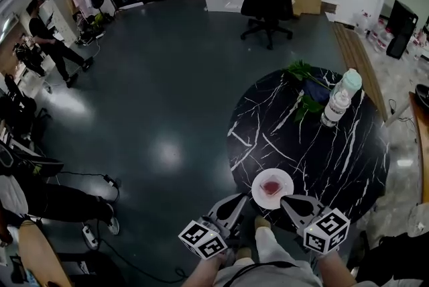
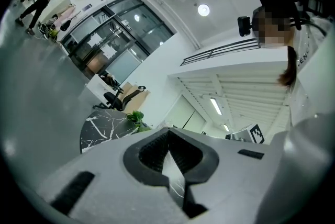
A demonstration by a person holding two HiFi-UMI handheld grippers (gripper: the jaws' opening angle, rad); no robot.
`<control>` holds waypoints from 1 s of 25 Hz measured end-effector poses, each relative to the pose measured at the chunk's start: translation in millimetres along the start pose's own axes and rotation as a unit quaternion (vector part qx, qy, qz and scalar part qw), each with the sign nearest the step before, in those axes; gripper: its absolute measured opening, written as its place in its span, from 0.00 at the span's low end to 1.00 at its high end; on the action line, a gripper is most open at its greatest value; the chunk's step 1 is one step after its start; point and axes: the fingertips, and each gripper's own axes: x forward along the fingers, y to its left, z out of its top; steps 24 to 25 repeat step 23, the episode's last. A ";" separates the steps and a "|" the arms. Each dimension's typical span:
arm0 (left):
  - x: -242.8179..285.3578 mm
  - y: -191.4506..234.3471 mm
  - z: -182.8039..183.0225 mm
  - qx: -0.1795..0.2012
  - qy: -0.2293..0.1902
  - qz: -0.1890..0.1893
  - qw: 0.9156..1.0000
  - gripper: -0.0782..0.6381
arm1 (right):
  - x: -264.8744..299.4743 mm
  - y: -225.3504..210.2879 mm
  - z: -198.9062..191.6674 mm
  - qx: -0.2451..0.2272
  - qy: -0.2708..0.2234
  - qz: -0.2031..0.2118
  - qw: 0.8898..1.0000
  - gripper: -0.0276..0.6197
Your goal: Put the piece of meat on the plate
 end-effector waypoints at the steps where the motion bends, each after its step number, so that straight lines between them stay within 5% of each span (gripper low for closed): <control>1: 1.0 -2.3 0.4 0.001 0.001 -0.004 1.000 0.12 | -2.2 1.4 0.0 -0.001 -0.002 -0.003 1.000 0.06; 25: -27.7 -6.1 -0.5 0.007 0.011 -0.007 1.000 0.12 | -9.9 27.9 -5.5 0.011 -0.010 0.000 1.000 0.06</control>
